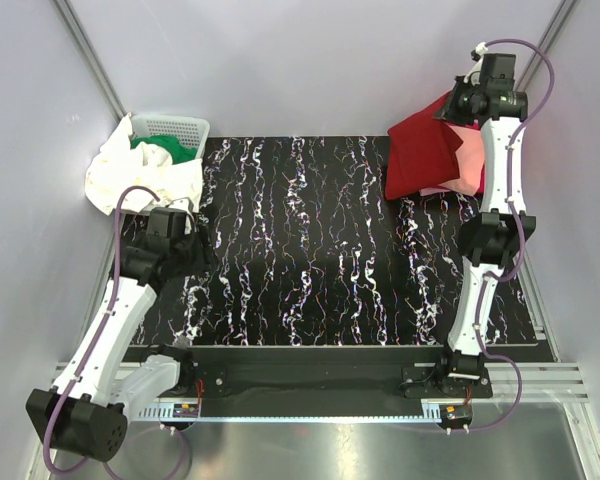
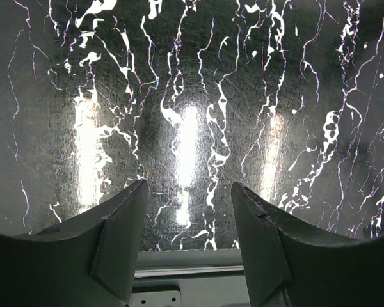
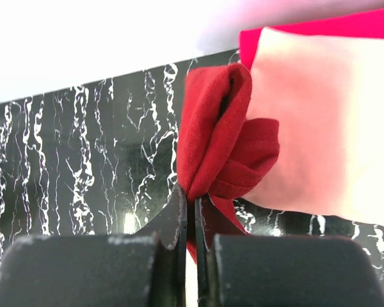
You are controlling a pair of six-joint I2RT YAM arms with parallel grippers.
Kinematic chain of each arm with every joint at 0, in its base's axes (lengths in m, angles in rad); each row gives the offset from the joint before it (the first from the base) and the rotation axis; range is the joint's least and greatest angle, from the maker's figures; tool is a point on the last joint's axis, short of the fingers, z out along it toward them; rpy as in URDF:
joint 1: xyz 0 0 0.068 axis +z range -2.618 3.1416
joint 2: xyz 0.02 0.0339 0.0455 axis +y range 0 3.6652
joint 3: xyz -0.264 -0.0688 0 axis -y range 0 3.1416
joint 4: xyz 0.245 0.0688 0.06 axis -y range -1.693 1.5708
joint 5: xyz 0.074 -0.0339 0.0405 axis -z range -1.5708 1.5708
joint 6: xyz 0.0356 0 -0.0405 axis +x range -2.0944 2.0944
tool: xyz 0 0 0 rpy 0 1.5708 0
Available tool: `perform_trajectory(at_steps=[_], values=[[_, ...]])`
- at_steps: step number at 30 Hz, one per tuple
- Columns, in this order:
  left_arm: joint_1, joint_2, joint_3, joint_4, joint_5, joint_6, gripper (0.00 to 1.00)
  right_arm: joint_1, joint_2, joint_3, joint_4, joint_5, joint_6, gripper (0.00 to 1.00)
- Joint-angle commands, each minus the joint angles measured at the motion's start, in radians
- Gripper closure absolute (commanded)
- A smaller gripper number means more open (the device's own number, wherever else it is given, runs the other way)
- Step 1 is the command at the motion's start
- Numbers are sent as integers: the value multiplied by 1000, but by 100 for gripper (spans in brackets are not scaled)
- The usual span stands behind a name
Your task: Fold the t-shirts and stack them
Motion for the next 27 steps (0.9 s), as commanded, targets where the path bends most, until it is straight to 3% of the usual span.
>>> perform_trajectory(at_steps=[1, 27], values=[[5, 10, -6, 35, -19, -3, 41, -21, -55, 73, 67, -56, -6, 100], [5, 19, -8, 35, -30, -10, 43, -118, -150, 81, 150, -208, 92, 100]])
